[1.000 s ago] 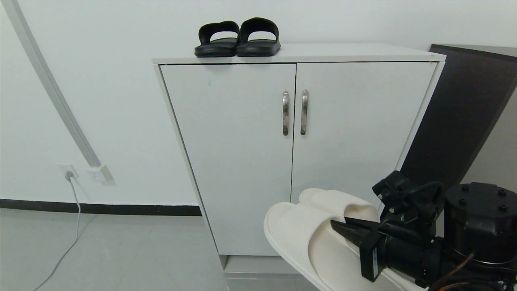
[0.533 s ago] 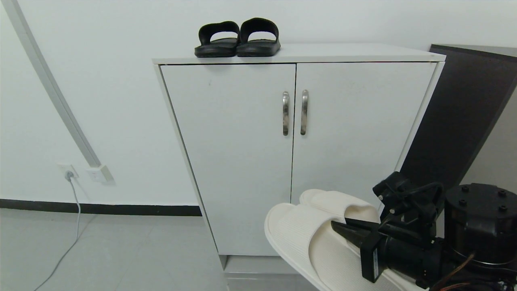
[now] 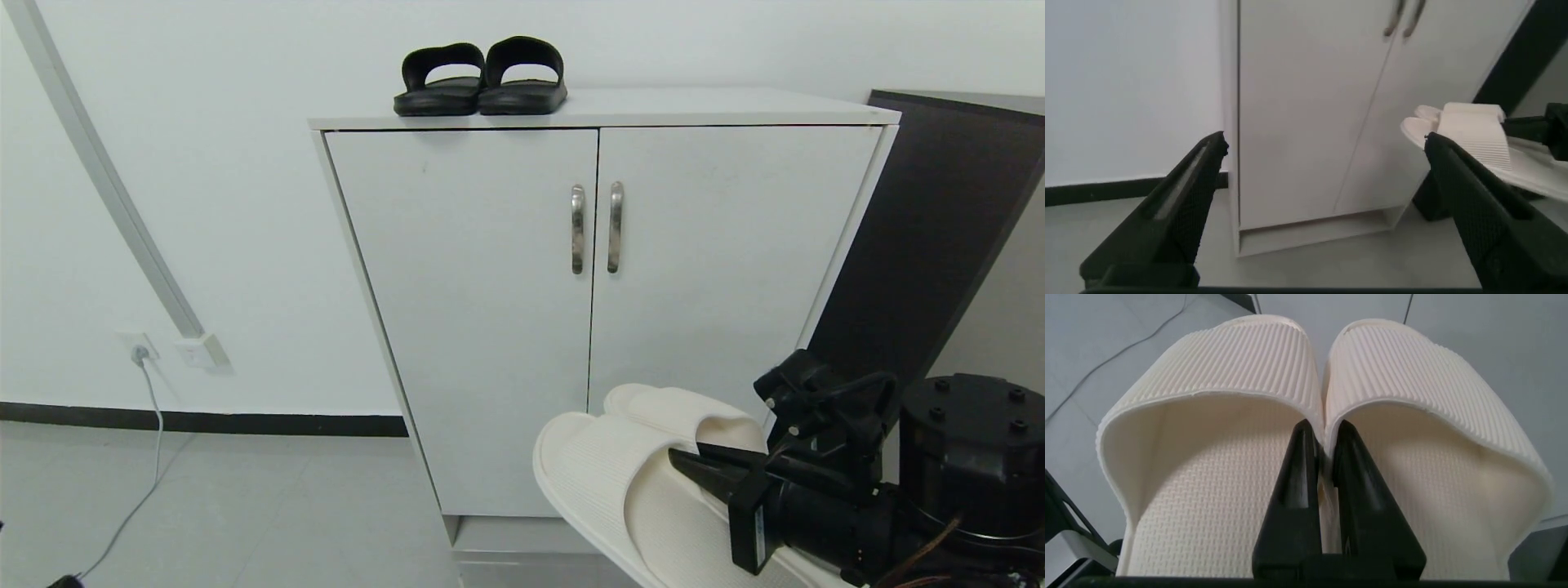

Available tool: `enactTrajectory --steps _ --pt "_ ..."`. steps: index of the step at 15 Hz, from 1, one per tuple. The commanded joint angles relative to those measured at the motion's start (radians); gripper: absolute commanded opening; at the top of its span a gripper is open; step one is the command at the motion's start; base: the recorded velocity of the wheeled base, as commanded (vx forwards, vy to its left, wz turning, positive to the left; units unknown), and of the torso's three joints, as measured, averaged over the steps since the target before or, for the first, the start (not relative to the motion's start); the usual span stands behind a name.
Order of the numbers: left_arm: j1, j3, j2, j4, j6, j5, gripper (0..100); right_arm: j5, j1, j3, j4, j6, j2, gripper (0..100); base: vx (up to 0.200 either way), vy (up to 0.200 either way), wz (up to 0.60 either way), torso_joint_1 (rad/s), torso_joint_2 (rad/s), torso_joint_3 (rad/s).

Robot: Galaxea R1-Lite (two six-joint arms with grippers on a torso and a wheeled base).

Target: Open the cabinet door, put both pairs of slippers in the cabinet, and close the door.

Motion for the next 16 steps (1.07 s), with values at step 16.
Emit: enactTrajectory --steps 16 --pt "-0.461 -0.336 0.849 -0.442 0.0 0.003 100 -0.003 0.003 0.002 0.0 0.004 0.005 0 0.0 0.0 0.0 0.0 0.0 0.0"
